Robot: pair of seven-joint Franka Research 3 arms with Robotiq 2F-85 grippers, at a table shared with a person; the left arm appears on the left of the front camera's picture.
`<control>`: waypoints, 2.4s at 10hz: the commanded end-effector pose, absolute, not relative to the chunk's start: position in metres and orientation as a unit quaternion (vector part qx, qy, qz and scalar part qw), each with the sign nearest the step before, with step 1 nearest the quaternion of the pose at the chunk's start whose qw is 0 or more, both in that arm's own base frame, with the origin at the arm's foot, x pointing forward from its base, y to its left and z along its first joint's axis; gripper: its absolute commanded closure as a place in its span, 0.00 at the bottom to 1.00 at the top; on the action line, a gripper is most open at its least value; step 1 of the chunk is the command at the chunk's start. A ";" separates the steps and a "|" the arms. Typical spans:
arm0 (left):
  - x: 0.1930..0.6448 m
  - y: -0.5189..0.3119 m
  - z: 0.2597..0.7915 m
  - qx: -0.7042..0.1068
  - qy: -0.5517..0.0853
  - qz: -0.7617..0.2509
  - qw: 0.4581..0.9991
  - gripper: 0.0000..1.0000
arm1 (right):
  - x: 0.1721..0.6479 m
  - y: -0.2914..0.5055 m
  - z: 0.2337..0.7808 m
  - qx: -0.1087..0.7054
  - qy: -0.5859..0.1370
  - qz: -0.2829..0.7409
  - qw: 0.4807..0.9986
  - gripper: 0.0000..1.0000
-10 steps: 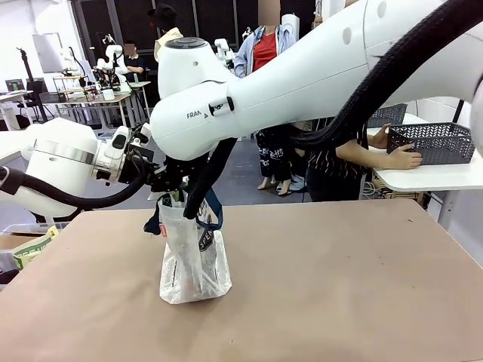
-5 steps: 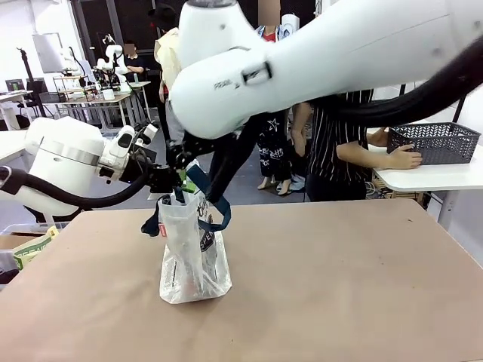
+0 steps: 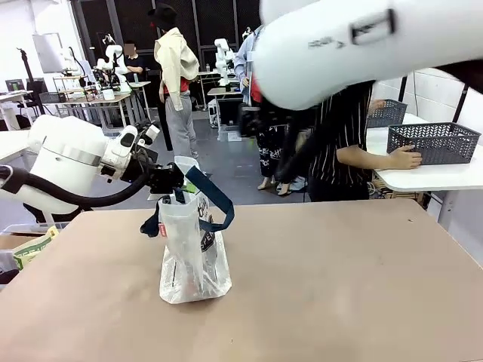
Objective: Transfer purchased items from the store into the shopping bag.
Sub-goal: Move the Reusable shopping bag to the right side of the table.
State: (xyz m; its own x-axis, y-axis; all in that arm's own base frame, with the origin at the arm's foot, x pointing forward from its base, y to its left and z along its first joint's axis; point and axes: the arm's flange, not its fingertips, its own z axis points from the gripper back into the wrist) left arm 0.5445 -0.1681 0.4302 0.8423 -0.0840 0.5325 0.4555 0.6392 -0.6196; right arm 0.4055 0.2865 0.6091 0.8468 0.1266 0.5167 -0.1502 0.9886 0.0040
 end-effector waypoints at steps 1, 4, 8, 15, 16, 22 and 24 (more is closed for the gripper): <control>0.554 -0.178 0.428 -0.373 -0.215 -0.149 0.890 1.00 | 0.408 0.247 0.590 -0.001 -0.254 -0.023 0.967 0.00; 0.558 -0.181 0.429 -0.352 -0.208 -0.135 0.902 1.00 | 0.412 0.178 0.579 -0.014 -0.237 -0.121 0.964 0.00; 0.562 -0.188 0.431 -0.315 -0.200 -0.127 0.919 1.00 | 0.424 0.114 0.545 -0.032 -0.196 -0.226 0.954 0.00; 0.560 -0.195 0.431 -0.247 -0.222 -0.111 0.937 1.00 | 0.423 0.027 0.488 -0.023 -0.170 -0.346 0.922 0.00; 0.556 -0.203 0.435 -0.201 -0.212 -0.118 0.949 1.00 | 0.423 0.024 0.505 -0.040 -0.163 -0.319 0.933 0.00; 0.553 -0.200 0.435 -0.167 -0.253 -0.109 0.947 1.00 | 0.423 0.024 0.505 -0.040 -0.163 -0.319 0.933 0.00; 0.553 -0.200 0.435 -0.167 -0.253 -0.109 0.947 1.00 | 0.423 0.024 0.505 -0.040 -0.163 -0.319 0.933 0.00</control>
State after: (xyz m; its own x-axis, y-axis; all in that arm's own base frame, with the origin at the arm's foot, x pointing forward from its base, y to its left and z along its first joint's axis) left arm 0.5507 -0.2078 0.4376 0.8448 -0.1118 0.5233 0.2773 0.9278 -0.2495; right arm 0.4231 0.0239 0.5030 0.7334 -0.5901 0.3374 0.6159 0.7869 0.0374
